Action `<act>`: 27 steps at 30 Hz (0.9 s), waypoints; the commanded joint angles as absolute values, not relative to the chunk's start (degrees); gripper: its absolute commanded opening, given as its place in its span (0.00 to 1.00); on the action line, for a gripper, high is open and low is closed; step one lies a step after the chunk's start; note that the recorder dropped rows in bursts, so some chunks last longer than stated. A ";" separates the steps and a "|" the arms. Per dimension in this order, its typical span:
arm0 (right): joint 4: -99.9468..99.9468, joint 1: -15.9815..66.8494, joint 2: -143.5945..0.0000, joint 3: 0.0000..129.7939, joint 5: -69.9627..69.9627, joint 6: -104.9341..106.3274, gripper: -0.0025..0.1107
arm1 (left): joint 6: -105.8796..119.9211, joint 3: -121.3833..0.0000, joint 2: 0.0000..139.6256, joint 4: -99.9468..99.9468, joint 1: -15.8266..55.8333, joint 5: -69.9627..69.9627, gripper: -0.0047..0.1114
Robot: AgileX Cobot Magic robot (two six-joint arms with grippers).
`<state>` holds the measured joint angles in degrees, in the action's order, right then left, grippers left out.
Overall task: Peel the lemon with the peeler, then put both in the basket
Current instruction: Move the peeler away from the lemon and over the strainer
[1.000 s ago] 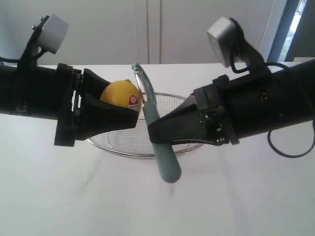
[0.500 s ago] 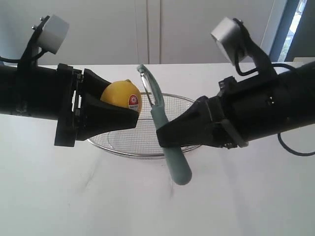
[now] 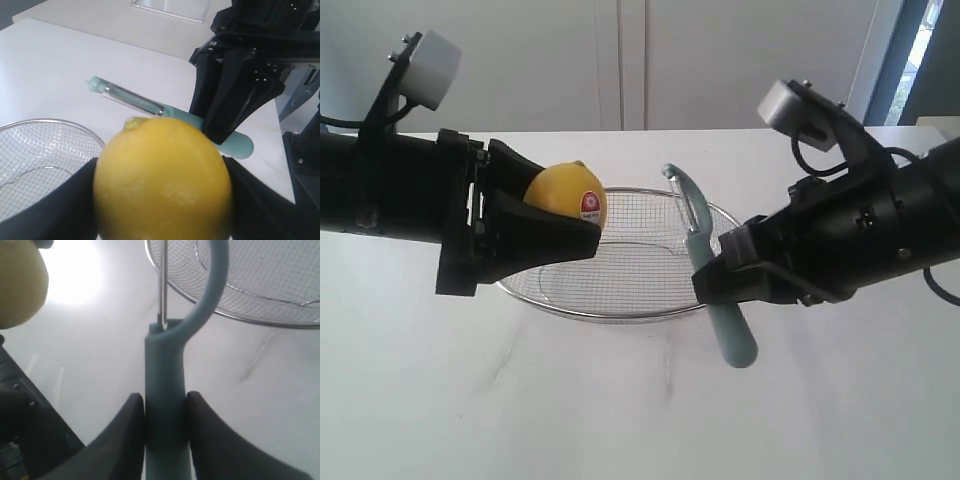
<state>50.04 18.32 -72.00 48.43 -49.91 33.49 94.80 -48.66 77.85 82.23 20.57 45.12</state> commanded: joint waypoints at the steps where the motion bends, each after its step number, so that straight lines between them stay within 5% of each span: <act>1: 48.16 18.21 -71.46 48.85 -47.14 31.18 0.02 | 94.79 -48.69 77.63 83.41 20.71 43.53 0.04; 27: 35.59 18.21 -71.83 54.80 -47.28 22.16 0.02 | 94.77 -48.69 77.63 83.83 20.71 41.41 0.04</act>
